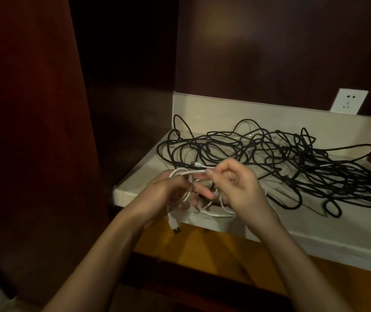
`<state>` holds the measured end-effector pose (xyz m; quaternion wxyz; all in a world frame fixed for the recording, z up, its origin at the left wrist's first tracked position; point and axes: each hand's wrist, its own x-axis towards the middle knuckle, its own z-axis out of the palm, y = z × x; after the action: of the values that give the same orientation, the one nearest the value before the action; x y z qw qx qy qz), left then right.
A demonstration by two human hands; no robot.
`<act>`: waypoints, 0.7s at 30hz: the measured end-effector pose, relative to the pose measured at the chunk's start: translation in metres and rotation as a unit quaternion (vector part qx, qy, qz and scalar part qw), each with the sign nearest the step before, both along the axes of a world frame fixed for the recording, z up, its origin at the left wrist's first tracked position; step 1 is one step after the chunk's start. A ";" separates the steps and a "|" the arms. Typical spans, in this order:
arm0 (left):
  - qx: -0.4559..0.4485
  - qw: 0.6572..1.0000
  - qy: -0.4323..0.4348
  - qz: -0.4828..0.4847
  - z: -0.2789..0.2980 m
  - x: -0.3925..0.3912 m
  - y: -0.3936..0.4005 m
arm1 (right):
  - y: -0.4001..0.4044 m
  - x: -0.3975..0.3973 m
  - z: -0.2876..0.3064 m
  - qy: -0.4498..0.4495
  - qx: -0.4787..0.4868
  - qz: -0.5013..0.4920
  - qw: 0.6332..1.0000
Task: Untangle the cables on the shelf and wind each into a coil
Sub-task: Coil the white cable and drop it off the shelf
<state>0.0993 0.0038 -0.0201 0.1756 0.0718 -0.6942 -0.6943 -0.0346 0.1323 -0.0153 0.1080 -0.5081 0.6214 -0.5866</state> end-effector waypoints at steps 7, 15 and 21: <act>-0.037 0.999 -0.025 0.022 0.004 -0.009 0.015 | -0.009 0.000 0.014 0.051 -0.007 0.002 0.999; 0.175 0.978 0.093 0.059 0.012 -0.021 0.012 | 0.000 -0.009 0.014 -0.070 0.037 0.046 0.996; 0.312 0.932 0.166 -0.078 0.018 -0.022 0.030 | 0.002 -0.003 -0.008 -0.084 -0.034 -0.038 0.995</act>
<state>0.0774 0.0340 -0.0018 0.2026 -0.0479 -0.4071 -0.8894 -0.0373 0.1342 -0.0232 0.1201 -0.4363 0.6087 -0.6517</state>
